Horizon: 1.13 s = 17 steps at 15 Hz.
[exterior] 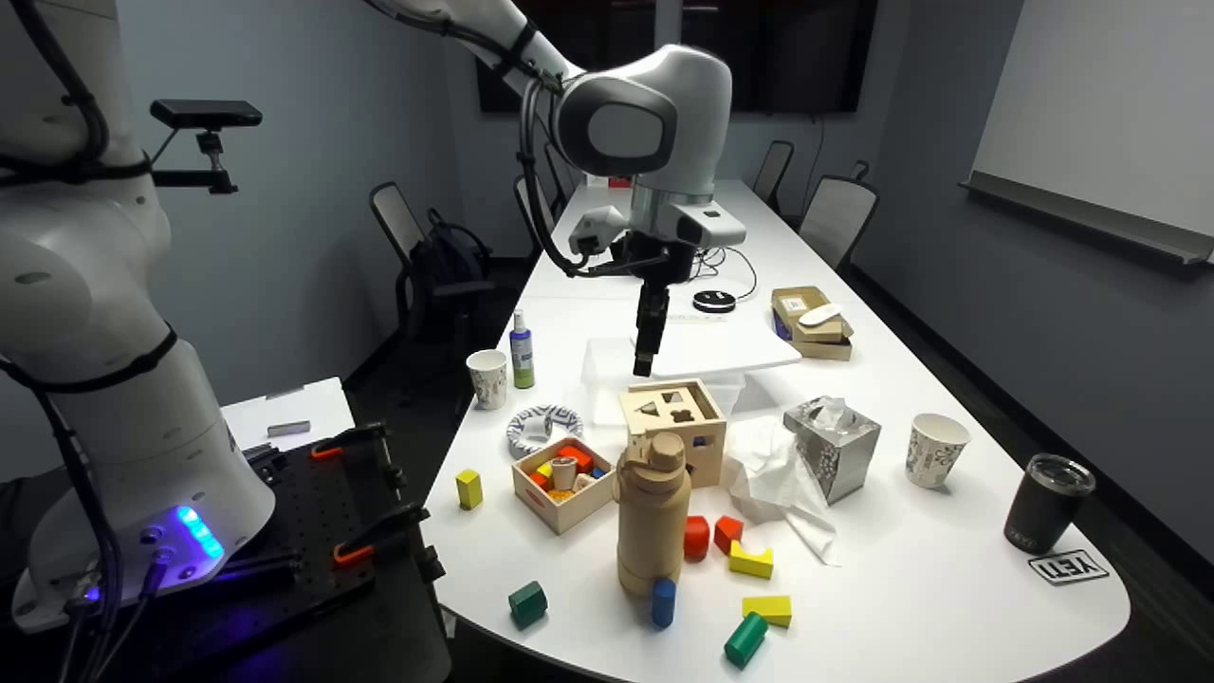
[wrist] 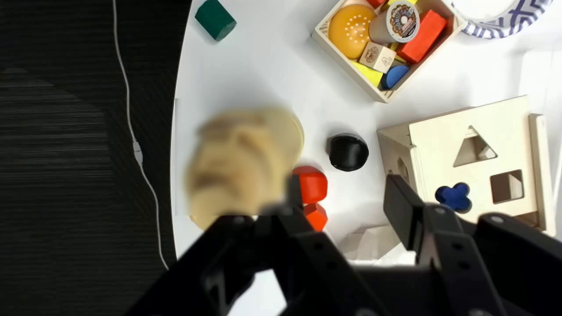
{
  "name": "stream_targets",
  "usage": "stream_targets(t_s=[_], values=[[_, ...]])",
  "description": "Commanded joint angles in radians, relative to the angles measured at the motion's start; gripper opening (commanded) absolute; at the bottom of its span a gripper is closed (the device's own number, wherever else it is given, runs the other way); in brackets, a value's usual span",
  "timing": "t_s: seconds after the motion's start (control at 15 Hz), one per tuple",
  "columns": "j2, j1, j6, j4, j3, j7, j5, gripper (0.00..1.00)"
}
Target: Slightly rotate the water bottle
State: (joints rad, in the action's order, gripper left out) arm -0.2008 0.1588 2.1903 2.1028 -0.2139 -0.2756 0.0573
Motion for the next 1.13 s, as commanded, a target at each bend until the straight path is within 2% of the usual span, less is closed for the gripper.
stream_targets(t_s=[0.0,0.07,0.2,0.6,1.07], values=[[0.062,-0.008,-0.080,-0.010,0.016,0.006,-0.021,0.84],[0.073,-0.010,-0.094,-0.017,0.020,-0.011,-0.026,0.93],[0.089,-0.010,-0.128,-0.039,0.030,-0.015,-0.013,1.00],[0.123,-0.017,-0.257,-0.136,0.046,-0.020,-0.006,1.00],[0.125,-0.021,-0.305,-0.186,0.066,-0.015,-0.004,1.00]])
